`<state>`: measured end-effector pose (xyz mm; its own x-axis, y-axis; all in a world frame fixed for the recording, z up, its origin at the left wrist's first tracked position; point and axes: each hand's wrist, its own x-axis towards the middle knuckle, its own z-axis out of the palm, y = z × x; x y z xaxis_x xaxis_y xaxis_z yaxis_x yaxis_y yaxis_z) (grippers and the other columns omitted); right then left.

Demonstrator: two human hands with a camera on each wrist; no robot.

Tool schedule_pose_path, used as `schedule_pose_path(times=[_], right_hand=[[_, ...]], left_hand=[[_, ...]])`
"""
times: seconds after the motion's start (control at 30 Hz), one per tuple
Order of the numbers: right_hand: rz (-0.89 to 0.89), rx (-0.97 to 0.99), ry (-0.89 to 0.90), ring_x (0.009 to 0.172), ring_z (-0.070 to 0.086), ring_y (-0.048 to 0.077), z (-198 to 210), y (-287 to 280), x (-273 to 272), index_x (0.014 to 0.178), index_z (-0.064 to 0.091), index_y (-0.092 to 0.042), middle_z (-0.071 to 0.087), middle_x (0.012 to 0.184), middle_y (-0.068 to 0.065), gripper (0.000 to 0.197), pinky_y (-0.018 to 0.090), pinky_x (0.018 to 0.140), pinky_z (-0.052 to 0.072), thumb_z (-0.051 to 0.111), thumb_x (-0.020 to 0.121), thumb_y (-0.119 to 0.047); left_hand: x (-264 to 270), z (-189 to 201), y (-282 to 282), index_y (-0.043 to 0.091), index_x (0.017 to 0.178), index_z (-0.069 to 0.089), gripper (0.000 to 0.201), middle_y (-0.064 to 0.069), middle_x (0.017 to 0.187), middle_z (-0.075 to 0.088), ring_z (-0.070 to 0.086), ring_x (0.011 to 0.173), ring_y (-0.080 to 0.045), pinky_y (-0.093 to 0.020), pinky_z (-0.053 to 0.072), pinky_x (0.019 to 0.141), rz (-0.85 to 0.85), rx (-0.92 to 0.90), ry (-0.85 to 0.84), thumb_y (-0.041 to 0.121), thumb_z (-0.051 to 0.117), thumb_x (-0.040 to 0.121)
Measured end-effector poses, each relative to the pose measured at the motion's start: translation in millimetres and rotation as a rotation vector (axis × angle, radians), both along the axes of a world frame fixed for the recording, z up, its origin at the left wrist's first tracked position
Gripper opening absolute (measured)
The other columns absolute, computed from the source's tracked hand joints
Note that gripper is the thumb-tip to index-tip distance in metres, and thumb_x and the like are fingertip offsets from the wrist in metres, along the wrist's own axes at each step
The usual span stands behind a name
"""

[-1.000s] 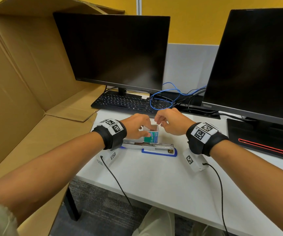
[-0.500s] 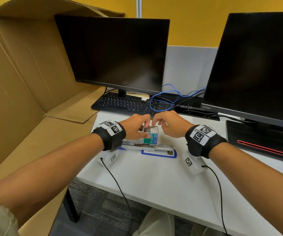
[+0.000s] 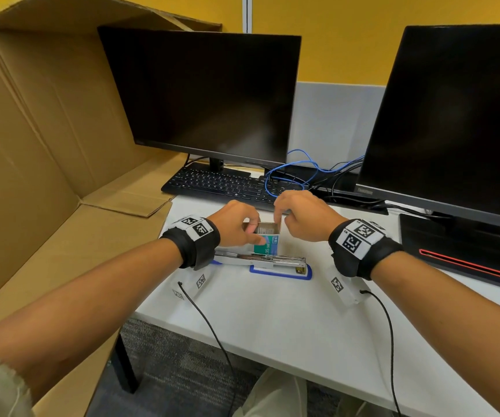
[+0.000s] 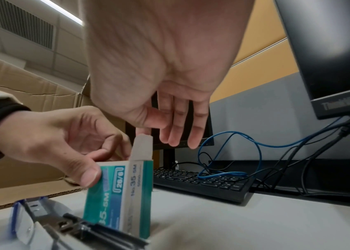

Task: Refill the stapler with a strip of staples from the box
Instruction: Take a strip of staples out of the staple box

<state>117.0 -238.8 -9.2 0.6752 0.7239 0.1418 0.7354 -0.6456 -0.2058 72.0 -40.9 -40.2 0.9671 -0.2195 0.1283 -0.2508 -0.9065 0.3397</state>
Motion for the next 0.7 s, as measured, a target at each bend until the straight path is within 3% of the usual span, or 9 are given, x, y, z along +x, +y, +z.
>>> schedule_pose_path(times=[0.1, 0.17, 0.23, 0.3, 0.37, 0.43, 0.47, 0.6, 0.7], right_hand=[[-0.024, 0.066, -0.01, 0.087, 0.065, 0.02, -5.1, -7.7, 1.5, 0.083, 0.078, -0.014, 0.074, 0.095, 0.002, 0.029, 0.038, 0.077, 0.058, 0.05, 0.079, -0.006], [-0.024, 0.082, -0.019, 0.083, 0.063, 0.017, -9.2, -10.6, -2.4, 0.087, 0.079, -0.011, 0.074, 0.092, 0.002, 0.028, 0.025, 0.069, 0.05, 0.052, 0.082, -0.008], [-0.01, 0.062, -0.015, 0.079, 0.061, 0.017, -14.3, -11.0, -4.7, 0.091, 0.08, -0.01, 0.074, 0.091, 0.004, 0.025, 0.024, 0.065, 0.045, 0.056, 0.086, -0.012], [0.002, 0.035, 0.013, 0.075, 0.063, 0.02, -18.6, -9.8, -4.3, 0.088, 0.079, -0.008, 0.074, 0.086, 0.007, 0.023, 0.03, 0.066, 0.052, 0.057, 0.088, -0.016], [0.004, 0.041, 0.029, 0.072, 0.065, 0.022, -21.7, -8.2, -2.3, 0.082, 0.078, -0.007, 0.074, 0.08, 0.009, 0.023, 0.035, 0.069, 0.056, 0.058, 0.089, -0.017], [0.003, 0.041, 0.036, 0.074, 0.065, 0.019, -22.0, -6.7, -1.2, 0.086, 0.078, -0.007, 0.075, 0.083, 0.007, 0.02, 0.031, 0.069, 0.057, 0.061, 0.09, -0.018], [0.005, 0.034, 0.035, 0.075, 0.065, 0.018, -21.5, -5.9, -1.3, 0.089, 0.079, -0.008, 0.075, 0.085, 0.006, 0.019, 0.028, 0.069, 0.056, 0.063, 0.09, -0.019], [-0.035, 0.052, -0.015, 0.079, 0.062, 0.015, -19.7, -3.7, 2.9, 0.089, 0.078, -0.018, 0.072, 0.089, -0.002, 0.013, 0.03, 0.07, 0.054, 0.065, 0.086, -0.02], [-0.042, 0.173, -0.007, 0.098, 0.062, 0.02, -13.2, 3.3, 0.9, 0.096, 0.074, -0.02, 0.066, 0.101, 0.0, 0.021, 0.039, 0.087, 0.055, 0.058, 0.084, -0.014]], left_hand=[[-1.6, -0.4, 0.6, 0.007, 0.064, 0.06, 0.036, 0.002, 0.1, 0.072, 0.065, 0.092, -0.014, -0.024, 0.052, 0.068, 0.005, 0.002, -0.034, 0.036, 0.078, 0.074], [-1.6, -2.2, 1.1, 0.005, 0.065, 0.062, 0.035, 0.003, 0.101, 0.072, 0.061, 0.091, -0.01, -0.015, 0.042, 0.066, 0.017, -0.008, -0.045, 0.035, 0.078, 0.075], [-1.2, -4.0, 1.5, 0.003, 0.066, 0.063, 0.034, 0.003, 0.1, 0.073, 0.058, 0.087, -0.007, -0.01, 0.037, 0.061, 0.03, -0.026, -0.036, 0.032, 0.077, 0.076], [0.0, -4.8, 2.1, 0.002, 0.067, 0.062, 0.033, 0.002, 0.098, 0.074, 0.062, 0.086, -0.008, -0.009, 0.042, 0.06, 0.028, -0.046, -0.021, 0.029, 0.077, 0.077], [1.7, -4.6, 2.2, 0.008, 0.069, 0.058, 0.028, 0.0, 0.094, 0.072, 0.068, 0.089, -0.015, -0.019, 0.055, 0.063, 0.025, -0.096, 0.006, 0.026, 0.079, 0.076], [1.6, -2.8, 1.6, 0.019, 0.073, 0.055, 0.027, -0.002, 0.093, 0.069, 0.068, 0.09, -0.02, -0.032, 0.061, 0.07, 0.039, -0.159, 0.014, 0.023, 0.082, 0.073], [1.1, -1.6, 1.4, 0.021, 0.078, 0.056, 0.028, -0.001, 0.093, 0.068, 0.067, 0.089, -0.02, -0.033, 0.061, 0.072, 0.054, -0.183, 0.011, 0.022, 0.083, 0.071], [0.4, -0.2, 1.5, 0.018, 0.105, 0.064, 0.04, 0.006, 0.098, 0.066, 0.064, 0.09, -0.012, -0.017, 0.054, 0.07, 0.076, -0.216, 0.024, 0.022, 0.084, 0.07], [-0.2, -0.7, -0.4, 0.018, 0.112, 0.066, 0.043, 0.009, 0.097, 0.064, 0.061, 0.088, -0.008, -0.011, 0.047, 0.068, 0.087, -0.188, 0.022, 0.025, 0.082, 0.072]])
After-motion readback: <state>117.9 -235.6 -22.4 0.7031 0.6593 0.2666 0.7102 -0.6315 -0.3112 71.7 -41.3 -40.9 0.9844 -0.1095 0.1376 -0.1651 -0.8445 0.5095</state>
